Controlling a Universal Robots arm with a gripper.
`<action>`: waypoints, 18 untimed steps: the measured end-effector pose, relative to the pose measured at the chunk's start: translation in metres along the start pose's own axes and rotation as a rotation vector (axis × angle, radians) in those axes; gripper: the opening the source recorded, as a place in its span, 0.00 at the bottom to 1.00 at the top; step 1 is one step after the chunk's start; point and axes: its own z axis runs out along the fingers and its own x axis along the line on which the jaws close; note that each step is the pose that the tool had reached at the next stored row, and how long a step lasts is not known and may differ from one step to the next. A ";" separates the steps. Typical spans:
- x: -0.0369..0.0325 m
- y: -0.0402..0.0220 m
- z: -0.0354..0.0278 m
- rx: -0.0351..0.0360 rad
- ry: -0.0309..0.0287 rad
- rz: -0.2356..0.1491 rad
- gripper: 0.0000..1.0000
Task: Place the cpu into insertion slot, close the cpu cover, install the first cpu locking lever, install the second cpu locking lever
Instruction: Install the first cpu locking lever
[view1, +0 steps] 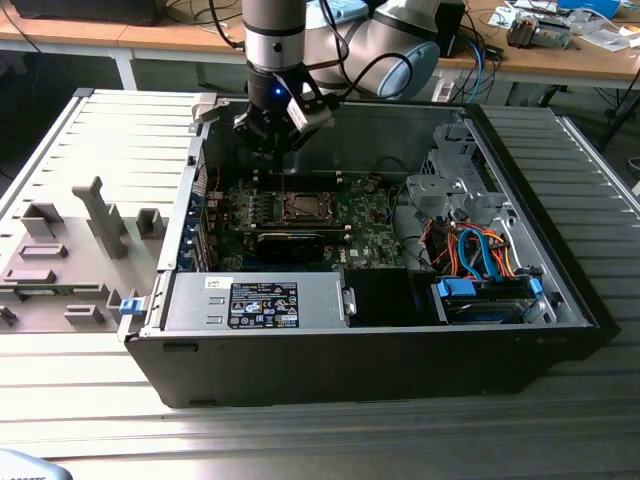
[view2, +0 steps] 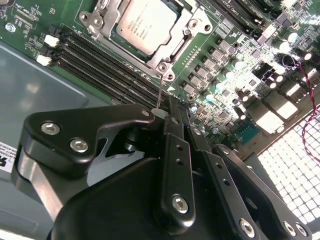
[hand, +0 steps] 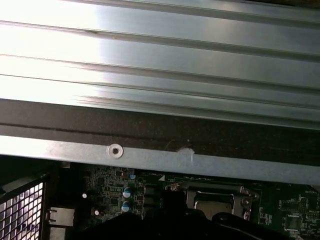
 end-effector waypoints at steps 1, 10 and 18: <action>-0.0003 0.0000 0.0001 -0.0001 0.0000 0.000 0.11; -0.0026 -0.0003 0.0005 0.0001 0.0001 0.000 0.11; -0.0045 -0.0005 0.0010 0.0000 0.0001 0.000 0.11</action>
